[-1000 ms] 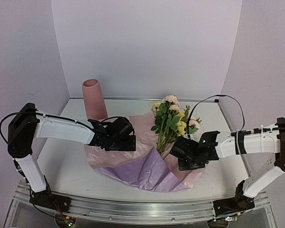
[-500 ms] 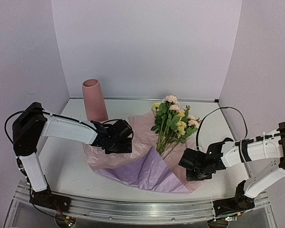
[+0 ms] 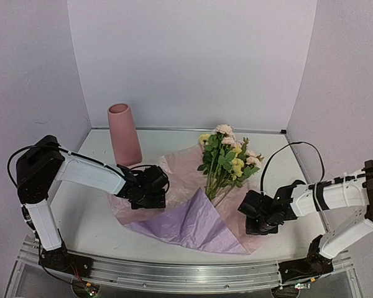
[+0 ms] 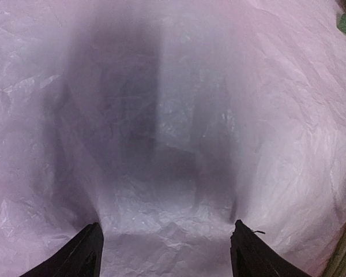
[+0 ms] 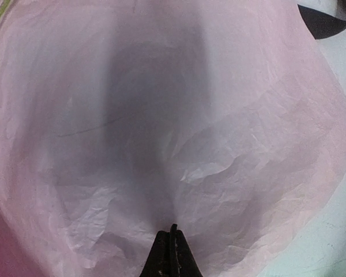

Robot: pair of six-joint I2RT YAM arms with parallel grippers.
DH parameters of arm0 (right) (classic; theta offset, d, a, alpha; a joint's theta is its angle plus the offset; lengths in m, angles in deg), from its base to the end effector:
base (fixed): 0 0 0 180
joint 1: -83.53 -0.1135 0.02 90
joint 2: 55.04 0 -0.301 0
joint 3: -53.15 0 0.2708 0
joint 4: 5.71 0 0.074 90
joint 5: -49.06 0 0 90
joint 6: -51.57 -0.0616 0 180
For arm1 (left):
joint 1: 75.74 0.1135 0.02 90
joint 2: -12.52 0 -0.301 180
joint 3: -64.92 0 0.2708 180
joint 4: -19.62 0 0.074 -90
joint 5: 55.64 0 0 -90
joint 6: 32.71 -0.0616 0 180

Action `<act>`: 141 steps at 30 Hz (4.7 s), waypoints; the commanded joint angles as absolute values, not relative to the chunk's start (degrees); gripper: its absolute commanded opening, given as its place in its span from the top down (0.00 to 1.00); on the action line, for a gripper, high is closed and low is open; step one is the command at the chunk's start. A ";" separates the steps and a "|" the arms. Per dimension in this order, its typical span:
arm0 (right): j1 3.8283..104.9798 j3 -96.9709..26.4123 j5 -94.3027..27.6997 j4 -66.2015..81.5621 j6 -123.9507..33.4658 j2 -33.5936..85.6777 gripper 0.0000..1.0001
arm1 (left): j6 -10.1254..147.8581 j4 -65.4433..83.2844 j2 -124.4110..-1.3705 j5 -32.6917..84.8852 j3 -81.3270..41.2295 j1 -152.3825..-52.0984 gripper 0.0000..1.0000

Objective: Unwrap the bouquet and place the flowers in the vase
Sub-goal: Unfold the wrapping paper at the center of the board.

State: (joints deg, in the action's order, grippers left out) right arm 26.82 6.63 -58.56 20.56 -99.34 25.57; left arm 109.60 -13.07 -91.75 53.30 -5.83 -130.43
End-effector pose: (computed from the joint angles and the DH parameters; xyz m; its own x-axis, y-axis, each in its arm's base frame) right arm 0.1587 0.2078 0.1433 -0.8563 0.2133 -0.4703 0.0695 0.9501 0.3043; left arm 0.2321 -0.2931 0.1346 -0.8743 -0.0607 -0.4816 0.0071 0.9905 -0.1376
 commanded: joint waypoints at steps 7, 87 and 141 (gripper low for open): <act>34.92 12.71 -51.01 17.41 -95.19 20.81 1.00 | 114.04 -12.26 -89.98 49.55 -1.16 -129.18 0.22; 51.54 9.39 -46.64 7.52 -93.89 30.55 1.00 | 100.18 -11.02 -111.08 41.69 -28.73 -121.13 1.00; 30.58 5.35 -10.53 -19.80 -80.74 33.74 1.00 | 100.78 -8.52 -72.33 33.01 5.65 -120.83 1.00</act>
State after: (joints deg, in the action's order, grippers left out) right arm 33.51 6.31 -13.22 -18.41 -81.73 35.07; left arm 99.76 -9.27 -76.07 31.37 4.50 -120.80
